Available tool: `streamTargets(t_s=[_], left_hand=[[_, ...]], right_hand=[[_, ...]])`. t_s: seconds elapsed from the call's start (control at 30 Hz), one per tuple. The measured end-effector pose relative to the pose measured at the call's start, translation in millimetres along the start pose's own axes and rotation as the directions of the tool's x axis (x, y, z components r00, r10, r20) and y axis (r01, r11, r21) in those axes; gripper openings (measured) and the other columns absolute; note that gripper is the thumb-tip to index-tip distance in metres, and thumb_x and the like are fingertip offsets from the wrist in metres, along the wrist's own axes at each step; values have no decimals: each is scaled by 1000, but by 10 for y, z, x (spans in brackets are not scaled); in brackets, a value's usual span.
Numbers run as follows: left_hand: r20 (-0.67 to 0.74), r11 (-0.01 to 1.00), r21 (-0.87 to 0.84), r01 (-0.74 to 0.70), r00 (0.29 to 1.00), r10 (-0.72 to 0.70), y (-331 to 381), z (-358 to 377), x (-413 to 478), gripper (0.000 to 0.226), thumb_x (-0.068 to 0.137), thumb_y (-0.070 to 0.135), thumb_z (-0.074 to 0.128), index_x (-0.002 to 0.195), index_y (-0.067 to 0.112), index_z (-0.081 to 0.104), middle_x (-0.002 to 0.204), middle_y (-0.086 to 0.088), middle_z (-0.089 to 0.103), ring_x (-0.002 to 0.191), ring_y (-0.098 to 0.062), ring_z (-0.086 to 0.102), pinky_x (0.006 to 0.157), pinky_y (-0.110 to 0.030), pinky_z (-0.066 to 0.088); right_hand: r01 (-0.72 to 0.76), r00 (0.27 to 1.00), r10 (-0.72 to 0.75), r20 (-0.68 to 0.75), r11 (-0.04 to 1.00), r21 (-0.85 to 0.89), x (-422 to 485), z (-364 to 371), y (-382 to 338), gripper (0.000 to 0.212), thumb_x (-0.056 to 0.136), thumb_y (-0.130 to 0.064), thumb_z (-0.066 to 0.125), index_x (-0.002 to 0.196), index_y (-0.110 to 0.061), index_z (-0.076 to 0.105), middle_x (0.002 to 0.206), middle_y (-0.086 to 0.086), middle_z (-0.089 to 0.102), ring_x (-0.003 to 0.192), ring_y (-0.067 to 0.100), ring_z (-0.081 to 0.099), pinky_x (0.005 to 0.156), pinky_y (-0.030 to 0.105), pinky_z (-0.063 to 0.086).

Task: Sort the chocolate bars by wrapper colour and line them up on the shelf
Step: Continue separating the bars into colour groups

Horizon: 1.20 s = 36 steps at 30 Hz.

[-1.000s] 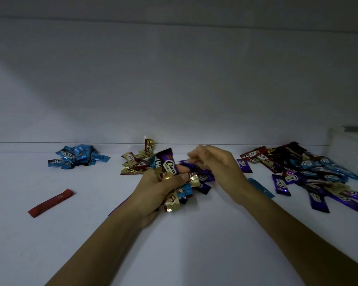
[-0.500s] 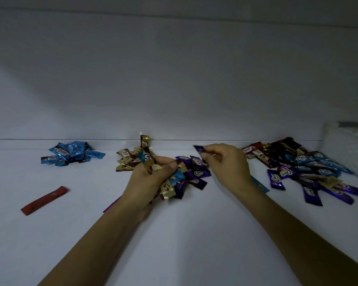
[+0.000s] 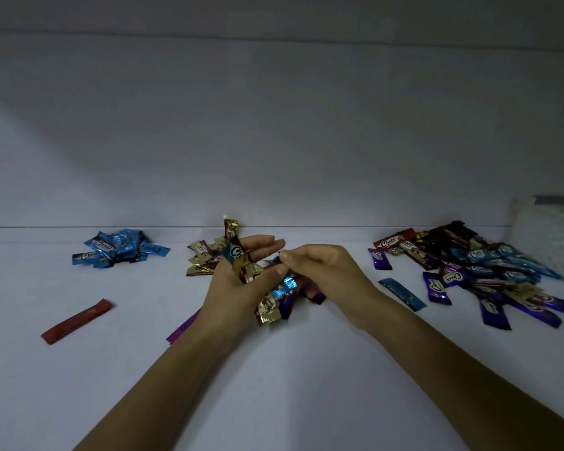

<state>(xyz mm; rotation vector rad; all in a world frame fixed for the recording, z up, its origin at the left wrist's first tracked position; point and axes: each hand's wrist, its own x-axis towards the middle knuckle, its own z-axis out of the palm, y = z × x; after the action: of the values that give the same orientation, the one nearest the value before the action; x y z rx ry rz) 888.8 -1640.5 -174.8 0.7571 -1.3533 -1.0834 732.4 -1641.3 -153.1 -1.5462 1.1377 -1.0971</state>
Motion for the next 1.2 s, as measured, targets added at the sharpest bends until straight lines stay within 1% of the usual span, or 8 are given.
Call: streamTargets(t_s=[0.13, 0.27, 0.37, 0.57, 0.67, 0.87, 1.07, 1.2], left_hand=[[55, 1000, 23, 13, 998, -15, -65, -17, 3, 52, 66, 23, 75, 115, 24, 57, 111, 8, 70, 106, -9, 66, 81, -27, 56], [45, 965, 263, -18, 999, 6, -89, -31, -1, 33, 66, 36, 74, 94, 20, 64, 88, 2, 73, 87, -18, 70, 75, -32, 57], [-34, 966, 257, 14, 999, -5, -97, -54, 18, 30, 63, 39, 73, 85, 22, 62, 76, 6, 70, 79, -13, 69, 69, -26, 56], [-110, 982, 183, 43, 994, -23, -32, -99, 48, 14, 79, 13, 73, 90, 9, 66, 81, 6, 73, 77, -8, 70, 66, -18, 53], [-196, 985, 155, 72, 980, -41, 133, -297, 92, 16, 82, 7, 70, 96, 2, 66, 86, -6, 74, 79, -13, 71, 65, -17, 54], [-392, 971, 196, 134, 919, -48, 256, -923, -89, 6, 82, 10, 70, 88, 12, 68, 80, -1, 73, 76, -14, 70, 60, -17, 52], [-460, 976, 82, 202, 877, -143, 150, -1084, -201, 10, 84, 11, 69, 93, 12, 67, 95, -7, 73, 88, -18, 70, 76, -28, 53], [-456, 981, 33, 193, 876, -157, 128, -1112, -191, 11, 85, 8, 68, 96, 8, 66, 93, -7, 74, 89, -19, 71, 83, -33, 54]], right_hand=[[8, 999, -4, -47, 997, 72, 8, -7, 26, 15, 90, -22, 62, 80, -18, 72, 62, -1, 63, 52, 11, 52, 48, 24, 40], [60, 976, -15, -219, 978, 201, 51, -97, 0, 9, 88, -17, 64, 88, -10, 70, 64, -2, 66, 52, 5, 58, 46, 19, 48], [64, 963, -15, -268, 982, 177, 59, -115, 10, 10, 89, -18, 63, 84, -12, 69, 58, -3, 63, 45, 7, 53, 43, 19, 46], [98, 953, -58, -296, 988, 120, 61, -123, 59, 11, 92, -17, 60, 83, -17, 67, 53, -1, 62, 41, 9, 49, 43, 19, 46], [142, 968, -133, -214, 989, 30, 53, -65, 60, 9, 91, -13, 61, 87, -18, 67, 64, 3, 69, 44, 11, 54, 46, 19, 47], [176, 972, -201, -124, 966, -188, 142, 178, 51, 8, 89, -19, 64, 82, -22, 65, 61, -2, 69, 42, 12, 57, 47, 23, 46], [262, 904, -412, -115, 746, -613, 646, 462, -141, 7, 87, -32, 63, 88, -28, 69, 53, -13, 55, 54, 7, 55, 57, 25, 47], [254, 878, -473, -79, 598, -760, 996, 680, -168, 15, 92, -33, 58, 97, -27, 70, 72, -9, 64, 66, 12, 57, 58, 25, 43]])
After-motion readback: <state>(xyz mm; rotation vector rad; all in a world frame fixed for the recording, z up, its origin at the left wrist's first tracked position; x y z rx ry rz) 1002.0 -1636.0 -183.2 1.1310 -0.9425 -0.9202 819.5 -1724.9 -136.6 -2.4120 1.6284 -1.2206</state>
